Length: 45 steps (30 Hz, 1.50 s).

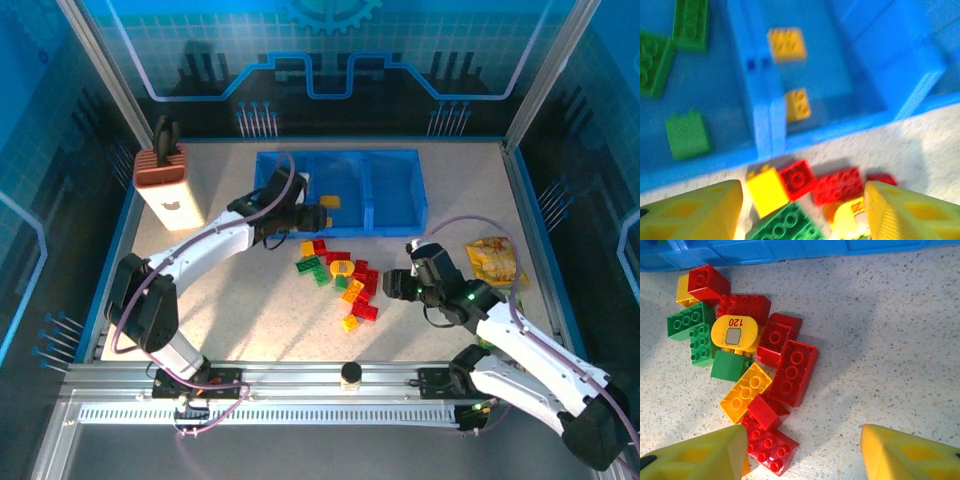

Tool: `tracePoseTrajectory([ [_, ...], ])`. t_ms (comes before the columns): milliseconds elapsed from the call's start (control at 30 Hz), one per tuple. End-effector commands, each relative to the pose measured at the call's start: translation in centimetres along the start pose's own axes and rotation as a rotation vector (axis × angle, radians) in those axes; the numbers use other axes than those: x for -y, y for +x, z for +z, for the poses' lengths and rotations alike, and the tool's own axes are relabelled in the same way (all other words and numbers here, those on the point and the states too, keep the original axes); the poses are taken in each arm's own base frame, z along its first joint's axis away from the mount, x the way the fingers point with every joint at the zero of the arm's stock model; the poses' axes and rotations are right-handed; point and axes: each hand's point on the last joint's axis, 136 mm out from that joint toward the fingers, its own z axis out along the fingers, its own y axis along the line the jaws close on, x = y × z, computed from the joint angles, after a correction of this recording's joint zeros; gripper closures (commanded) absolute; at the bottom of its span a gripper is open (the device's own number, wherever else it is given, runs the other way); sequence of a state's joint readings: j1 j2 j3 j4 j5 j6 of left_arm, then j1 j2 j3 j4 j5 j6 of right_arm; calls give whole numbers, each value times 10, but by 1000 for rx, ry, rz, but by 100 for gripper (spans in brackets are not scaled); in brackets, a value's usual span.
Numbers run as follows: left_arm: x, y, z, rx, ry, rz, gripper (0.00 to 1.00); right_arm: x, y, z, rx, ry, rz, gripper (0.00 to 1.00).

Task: Sort the legos into containers by color
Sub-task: Move the lego to the center of the table.

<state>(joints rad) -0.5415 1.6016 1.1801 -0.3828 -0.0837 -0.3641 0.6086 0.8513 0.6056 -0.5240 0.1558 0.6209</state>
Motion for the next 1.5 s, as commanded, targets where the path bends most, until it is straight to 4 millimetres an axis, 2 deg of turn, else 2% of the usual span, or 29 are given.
tracePoseTrajectory([
  [0,-6,24,13,-30,7,17,39,-12,-4,1,5,-45,-24,38],
  [100,-14,40,24,-65,-11,11,40,-15,-3,4,-1,-49,-27,38],
  [267,-27,54,41,-113,-61,-25,40,-16,-1,6,-8,-48,-27,38],
  [500,-33,57,60,-149,-86,-59,41,-15,-1,4,-8,-38,-32,38],
  [767,-35,58,73,-174,-96,-77,42,-15,-2,3,-4,-40,-30,38],
  [967,-30,52,71,-162,-74,-88,41,-13,1,5,-5,-34,-25,38],
  [1167,-31,50,79,-177,-97,-82,40,-12,4,7,-12,-34,-22,38],
  [1300,-34,56,87,-205,-111,-85,41,-9,6,7,-12,-28,-19,38],
  [1467,-38,64,85,-222,-125,-87,41,-7,8,7,-8,-25,-15,38],
])
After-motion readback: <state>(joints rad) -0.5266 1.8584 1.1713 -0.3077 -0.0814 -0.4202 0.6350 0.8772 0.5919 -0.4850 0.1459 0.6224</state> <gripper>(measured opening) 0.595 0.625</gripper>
